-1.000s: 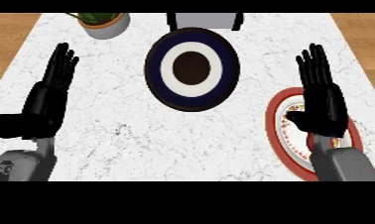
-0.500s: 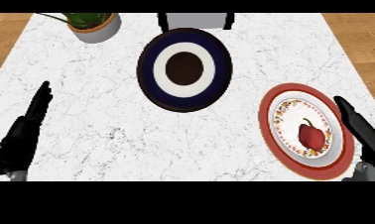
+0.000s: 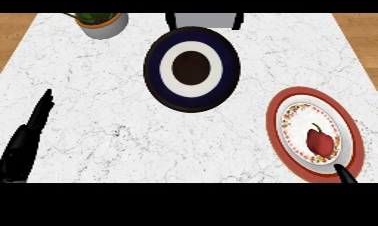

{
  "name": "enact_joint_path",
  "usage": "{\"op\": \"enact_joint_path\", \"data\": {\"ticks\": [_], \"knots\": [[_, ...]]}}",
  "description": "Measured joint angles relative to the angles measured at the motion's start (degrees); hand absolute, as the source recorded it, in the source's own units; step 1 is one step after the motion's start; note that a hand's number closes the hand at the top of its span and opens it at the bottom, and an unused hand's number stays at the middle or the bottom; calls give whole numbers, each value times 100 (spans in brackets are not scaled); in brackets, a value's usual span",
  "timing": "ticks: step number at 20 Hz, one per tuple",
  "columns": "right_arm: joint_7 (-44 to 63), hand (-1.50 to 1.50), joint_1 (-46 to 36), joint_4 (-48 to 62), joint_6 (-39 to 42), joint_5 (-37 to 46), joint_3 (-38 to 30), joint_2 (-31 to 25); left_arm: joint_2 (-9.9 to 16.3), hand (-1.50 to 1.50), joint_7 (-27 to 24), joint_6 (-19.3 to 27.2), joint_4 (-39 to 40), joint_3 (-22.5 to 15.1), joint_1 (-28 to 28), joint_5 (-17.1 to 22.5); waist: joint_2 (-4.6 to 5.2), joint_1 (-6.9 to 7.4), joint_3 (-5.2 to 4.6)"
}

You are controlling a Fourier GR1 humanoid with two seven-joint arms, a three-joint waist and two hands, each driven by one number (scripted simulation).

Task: Pick the bell pepper from the plate and place it in the plate

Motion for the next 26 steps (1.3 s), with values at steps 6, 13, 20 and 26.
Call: {"op": "enact_joint_path", "data": {"ticks": [6,13,20,26], "knots": [[1103,-150,1154,-307,-311,676,501,-923,-69,0,-10,1,-115,-62,54,-101,39,119,-7],[3150,-150,1423,-781,-708,1085,535,-2277,-56,0,131,-169,-106,20,-164,-112,66,196,-7],[4759,-150,856,-404,-302,1083,381,-3399,-177,0,-60,-244,67,84,-98,-208,59,224,-3],[5575,-150,227,264,300,1252,574,-3973,-227,0,102,-279,-70,139,-113,-290,47,217,3]]}}
